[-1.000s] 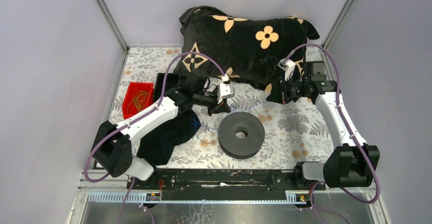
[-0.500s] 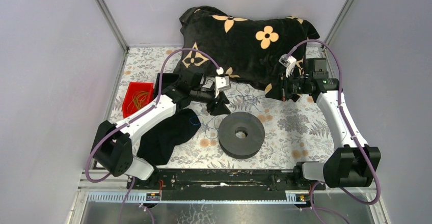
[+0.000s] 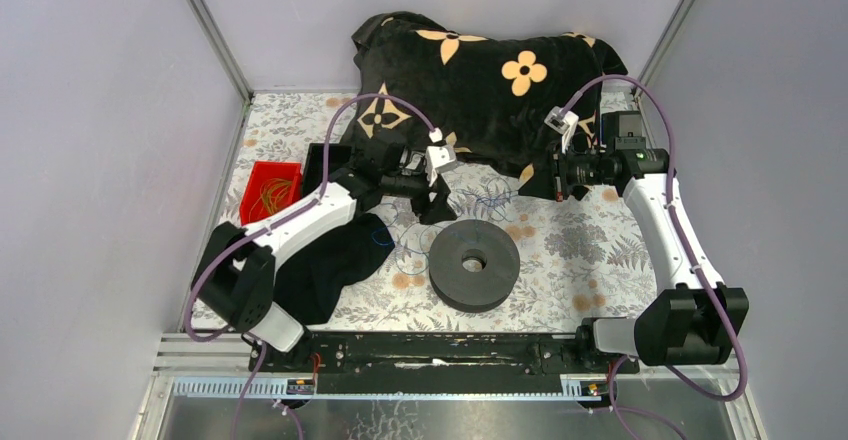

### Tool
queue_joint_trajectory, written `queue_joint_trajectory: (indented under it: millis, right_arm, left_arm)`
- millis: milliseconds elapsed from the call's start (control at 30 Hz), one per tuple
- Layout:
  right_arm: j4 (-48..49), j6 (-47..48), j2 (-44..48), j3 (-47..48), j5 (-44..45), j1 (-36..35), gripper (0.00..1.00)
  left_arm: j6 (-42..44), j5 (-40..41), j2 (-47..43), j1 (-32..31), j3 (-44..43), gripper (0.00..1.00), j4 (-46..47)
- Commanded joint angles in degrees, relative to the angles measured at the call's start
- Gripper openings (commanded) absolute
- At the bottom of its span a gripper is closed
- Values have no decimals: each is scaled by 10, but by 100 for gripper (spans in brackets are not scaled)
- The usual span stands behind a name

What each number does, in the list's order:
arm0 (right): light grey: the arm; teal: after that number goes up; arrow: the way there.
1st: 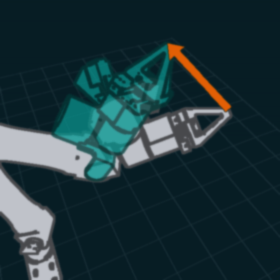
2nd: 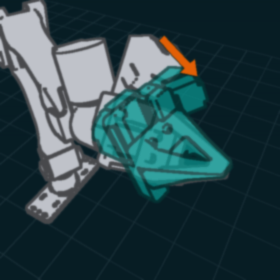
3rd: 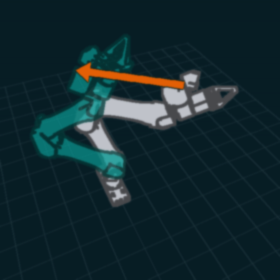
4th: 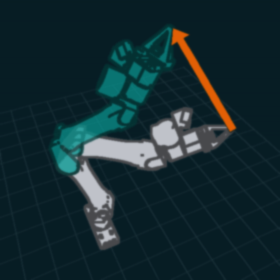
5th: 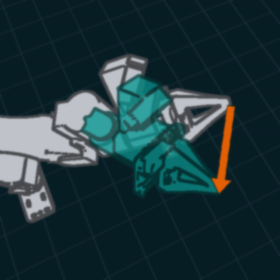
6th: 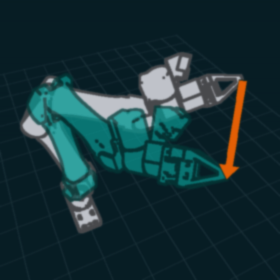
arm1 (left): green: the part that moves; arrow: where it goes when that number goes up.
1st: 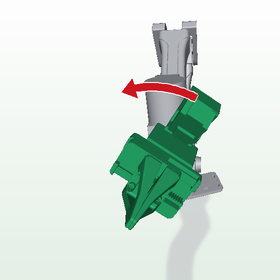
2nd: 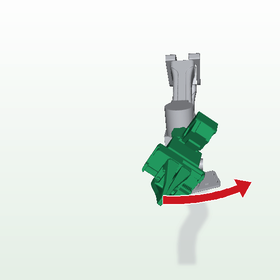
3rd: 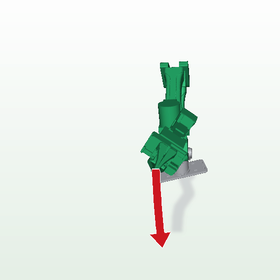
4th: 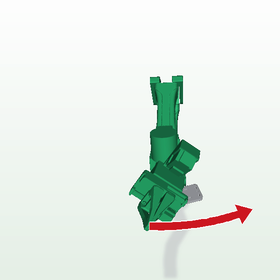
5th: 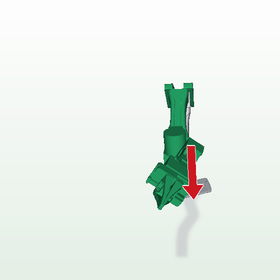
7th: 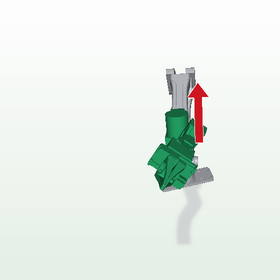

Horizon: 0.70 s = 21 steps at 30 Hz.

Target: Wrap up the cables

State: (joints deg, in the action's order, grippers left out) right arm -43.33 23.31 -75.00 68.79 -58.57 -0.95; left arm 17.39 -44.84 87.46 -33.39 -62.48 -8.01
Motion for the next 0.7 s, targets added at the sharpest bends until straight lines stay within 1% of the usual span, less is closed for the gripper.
queue_joint_trajectory:
  millis: [0,100,233,400,500,667]
  right_arm:
    - [-18,11,5,28,-40,2,0]
    - [6,-21,12,26,-37,3,0]
    - [34,-62,21,24,-33,2,0]
    - [42,-83,24,29,-33,2,0]
    - [38,-87,22,33,-42,2,0]
    - [30,-91,21,37,-57,2,0]
  left_arm:
    - [-79,79,43,-6,-29,74,76]
    - [-113,91,69,-17,-38,76,92]
    - [-164,75,93,-28,-35,76,127]
    - [-185,72,107,-42,-20,76,170]
    - [-203,88,120,-43,-13,72,200]
    - [-207,103,148,-46,-25,66,209]
